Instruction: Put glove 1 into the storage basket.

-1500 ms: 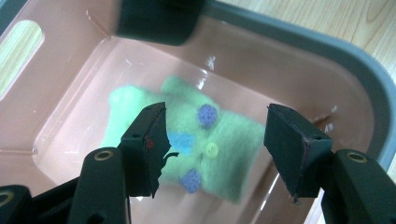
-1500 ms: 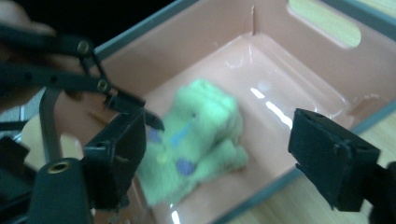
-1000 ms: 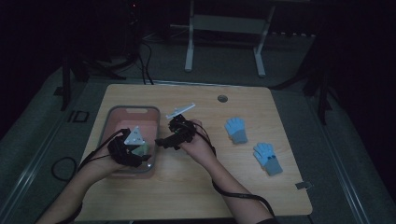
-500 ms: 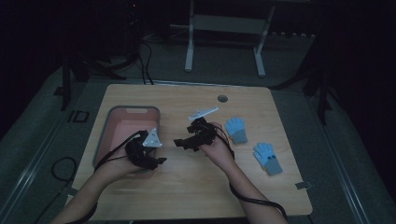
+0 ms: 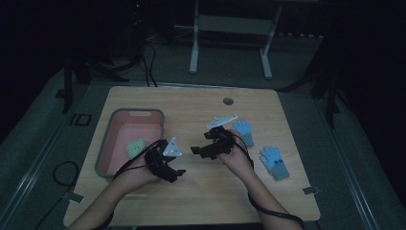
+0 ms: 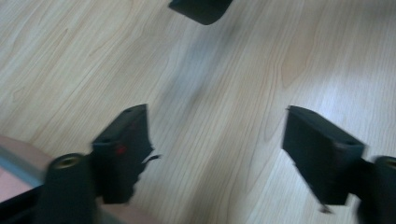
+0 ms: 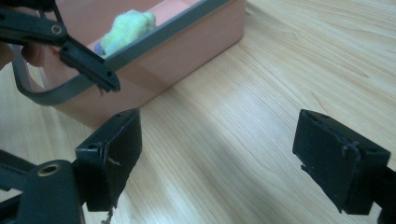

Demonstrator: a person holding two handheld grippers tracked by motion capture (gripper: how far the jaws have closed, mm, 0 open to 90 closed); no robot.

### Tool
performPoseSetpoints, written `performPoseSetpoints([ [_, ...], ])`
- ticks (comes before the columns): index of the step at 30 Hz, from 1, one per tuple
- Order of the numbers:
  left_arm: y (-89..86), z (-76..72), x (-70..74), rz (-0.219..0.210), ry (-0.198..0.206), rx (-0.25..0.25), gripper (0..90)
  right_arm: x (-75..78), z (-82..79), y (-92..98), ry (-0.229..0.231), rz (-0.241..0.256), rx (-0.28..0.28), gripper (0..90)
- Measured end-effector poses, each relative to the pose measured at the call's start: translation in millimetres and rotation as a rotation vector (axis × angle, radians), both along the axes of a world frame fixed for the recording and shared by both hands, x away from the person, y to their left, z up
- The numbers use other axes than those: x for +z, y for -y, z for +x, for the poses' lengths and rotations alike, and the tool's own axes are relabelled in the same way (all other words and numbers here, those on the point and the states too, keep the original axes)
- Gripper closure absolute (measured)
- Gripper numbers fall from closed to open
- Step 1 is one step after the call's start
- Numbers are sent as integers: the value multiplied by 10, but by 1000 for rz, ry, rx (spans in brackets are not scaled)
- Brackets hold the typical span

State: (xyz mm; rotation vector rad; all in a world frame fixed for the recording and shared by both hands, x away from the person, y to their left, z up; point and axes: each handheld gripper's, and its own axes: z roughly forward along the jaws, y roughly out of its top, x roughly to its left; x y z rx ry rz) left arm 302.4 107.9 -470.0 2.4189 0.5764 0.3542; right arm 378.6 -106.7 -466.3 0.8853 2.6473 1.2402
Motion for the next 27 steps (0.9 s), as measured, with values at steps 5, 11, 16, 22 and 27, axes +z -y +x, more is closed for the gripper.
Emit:
performPoseSetpoints([
  [5,132,-1,-91,0,-32,-7,48,-39,-19,160,-1,-1,-20,151],
  [11,248,-37,-140,-38,0,-19,33,-109,-45,302,-6,-10,-38,151],
  [16,335,-102,-165,-44,37,-41,33,-177,-65,421,-13,-8,-56,151],
  [22,437,-168,-294,-55,51,-46,33,-245,-99,569,-1,-8,-69,141],
  [27,505,-196,-432,-25,27,-72,33,-323,-143,715,5,-7,-70,138],
])
